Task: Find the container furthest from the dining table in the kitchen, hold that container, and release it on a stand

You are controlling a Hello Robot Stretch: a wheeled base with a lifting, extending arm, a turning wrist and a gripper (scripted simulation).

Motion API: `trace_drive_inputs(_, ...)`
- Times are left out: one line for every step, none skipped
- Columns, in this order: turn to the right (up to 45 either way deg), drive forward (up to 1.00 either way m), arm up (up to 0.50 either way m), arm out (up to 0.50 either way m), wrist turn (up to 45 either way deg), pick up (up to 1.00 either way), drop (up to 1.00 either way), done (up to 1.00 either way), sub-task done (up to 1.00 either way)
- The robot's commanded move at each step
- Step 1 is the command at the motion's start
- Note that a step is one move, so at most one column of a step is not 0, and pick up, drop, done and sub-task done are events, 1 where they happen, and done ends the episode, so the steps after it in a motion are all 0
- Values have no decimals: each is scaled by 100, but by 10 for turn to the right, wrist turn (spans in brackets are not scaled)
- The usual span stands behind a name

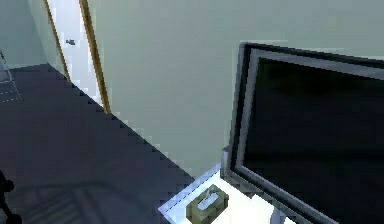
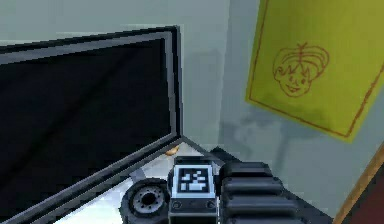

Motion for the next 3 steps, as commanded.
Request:
trace_drive_inputs(0,0,0,38,0,0,0,0,0)
trace_drive_inputs(0,0,0,0,390,0,0,0,0)
trace_drive_inputs(0,0,0,0,390,0,0,0,0)
